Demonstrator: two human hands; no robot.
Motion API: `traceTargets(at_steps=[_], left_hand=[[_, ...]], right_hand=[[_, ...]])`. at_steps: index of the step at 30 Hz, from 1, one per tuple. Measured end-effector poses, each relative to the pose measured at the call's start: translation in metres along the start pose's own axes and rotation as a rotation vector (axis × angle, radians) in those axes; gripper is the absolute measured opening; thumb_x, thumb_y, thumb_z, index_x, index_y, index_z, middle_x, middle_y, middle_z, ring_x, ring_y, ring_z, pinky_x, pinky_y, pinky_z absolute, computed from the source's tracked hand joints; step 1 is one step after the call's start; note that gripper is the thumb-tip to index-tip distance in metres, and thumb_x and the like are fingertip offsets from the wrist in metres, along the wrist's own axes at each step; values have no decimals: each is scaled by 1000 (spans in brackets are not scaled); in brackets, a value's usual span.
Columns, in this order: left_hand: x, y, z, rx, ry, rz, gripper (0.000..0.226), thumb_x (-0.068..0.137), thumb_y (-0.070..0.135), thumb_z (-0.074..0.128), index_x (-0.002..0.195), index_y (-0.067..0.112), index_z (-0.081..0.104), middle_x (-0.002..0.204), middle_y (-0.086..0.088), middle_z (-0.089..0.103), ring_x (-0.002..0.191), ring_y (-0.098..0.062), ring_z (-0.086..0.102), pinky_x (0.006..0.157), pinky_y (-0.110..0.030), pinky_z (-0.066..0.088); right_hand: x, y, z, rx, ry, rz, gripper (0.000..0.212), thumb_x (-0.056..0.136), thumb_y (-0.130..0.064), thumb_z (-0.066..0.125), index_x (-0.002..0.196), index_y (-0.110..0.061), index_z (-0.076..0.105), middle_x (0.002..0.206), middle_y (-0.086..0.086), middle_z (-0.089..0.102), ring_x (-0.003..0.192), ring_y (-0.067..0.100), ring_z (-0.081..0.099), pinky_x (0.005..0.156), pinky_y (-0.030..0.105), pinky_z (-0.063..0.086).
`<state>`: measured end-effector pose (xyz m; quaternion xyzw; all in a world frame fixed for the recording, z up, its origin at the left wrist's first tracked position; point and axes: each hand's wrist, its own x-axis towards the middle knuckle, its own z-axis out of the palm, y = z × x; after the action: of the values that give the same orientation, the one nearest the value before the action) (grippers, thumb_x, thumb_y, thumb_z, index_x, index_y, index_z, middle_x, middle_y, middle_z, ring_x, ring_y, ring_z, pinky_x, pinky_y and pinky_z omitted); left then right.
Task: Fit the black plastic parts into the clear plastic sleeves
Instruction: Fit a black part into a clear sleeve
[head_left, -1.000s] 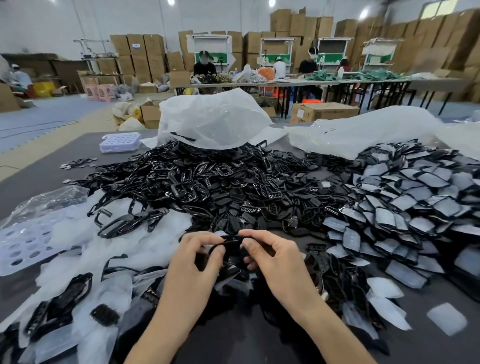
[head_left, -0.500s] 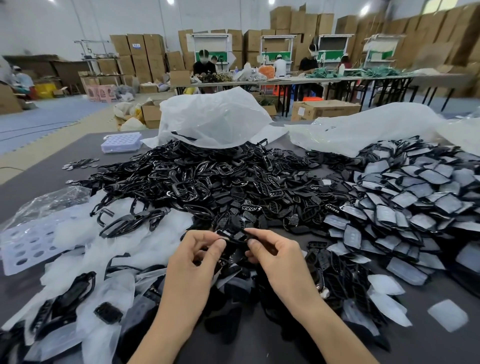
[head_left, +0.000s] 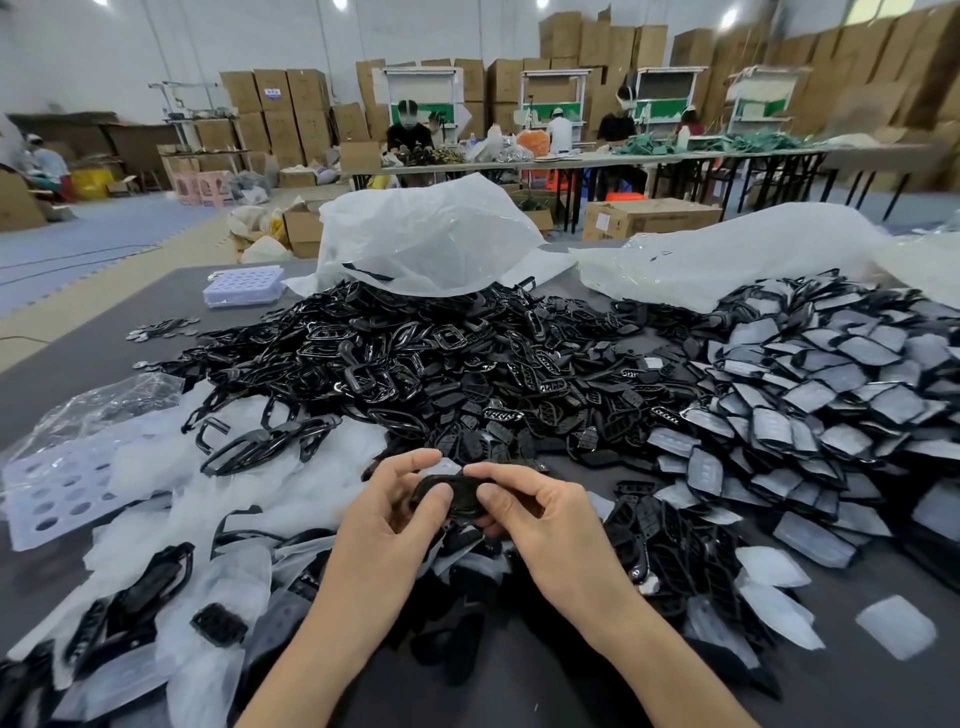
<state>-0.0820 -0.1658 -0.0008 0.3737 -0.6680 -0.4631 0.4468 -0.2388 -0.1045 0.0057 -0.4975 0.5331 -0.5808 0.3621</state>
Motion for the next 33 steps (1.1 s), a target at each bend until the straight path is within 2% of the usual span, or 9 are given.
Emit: traceTargets(at_steps=[7,11,14,16,21,24,27,29,33], left_hand=[[-4,2,7,25,57,54,32,90,16,71,97,47,67,81,7,71,68,-2,62,65,-11,47],[-5,-1,4,326,105,202,22,88,33,70,104,45,60,92,20,67,87,-4,65,76,-13,46],[-7,-3,-6,651,-4,388,13,88,47,62,97,41,56,99,25,58,101,-2,56,88,-21,41],[-10,-9,-9,862,-94,471,16,85,52,57,94,38,61,100,24,57,101,-2,51,87,-23,35],[-9,-10,-9,961,-79,370,12,85,36,75,83,31,65,86,20,62,87,-10,63,82,-28,40],[-8,-7,-8,881,-12,335,15,92,39,62,80,30,62,85,20,62,88,-9,62,84,-27,39],[-9,-2,-6,600,81,259,19,92,47,50,82,35,60,91,21,61,97,-6,56,86,-22,40],[-11,4,-3,450,153,208,17,91,50,50,84,39,60,91,21,63,92,-5,57,78,-12,39],[-14,12,4,257,146,156,7,94,40,57,92,40,63,80,15,67,72,-6,62,62,-10,42]], right_hand=[[0,-2,-2,27,-68,-2,19,96,-17,70,106,-31,77,79,-12,75,69,0,64,67,14,50],[5,1,-7,-29,29,18,23,97,-18,69,99,-40,76,75,-7,74,66,2,65,63,16,51],[9,3,-17,0,173,13,25,99,-21,66,98,-45,73,73,-1,75,62,7,68,63,18,53],[11,5,-20,13,225,12,25,99,-23,65,98,-47,72,73,0,76,62,10,69,64,19,54],[11,9,-17,-19,243,25,23,99,-26,64,101,-49,70,75,-2,76,66,13,72,68,24,58],[10,5,-16,1,244,32,23,99,-25,65,99,-47,72,78,-2,77,72,16,74,69,28,60],[9,-3,-14,164,186,59,18,95,-23,69,98,-39,77,88,0,78,79,16,76,65,22,57],[9,-6,-13,320,99,102,14,87,-29,72,99,-33,79,100,2,79,89,18,76,70,21,58],[8,-3,-6,505,-59,145,21,82,-29,73,101,-27,80,114,6,76,110,21,72,88,26,57]])
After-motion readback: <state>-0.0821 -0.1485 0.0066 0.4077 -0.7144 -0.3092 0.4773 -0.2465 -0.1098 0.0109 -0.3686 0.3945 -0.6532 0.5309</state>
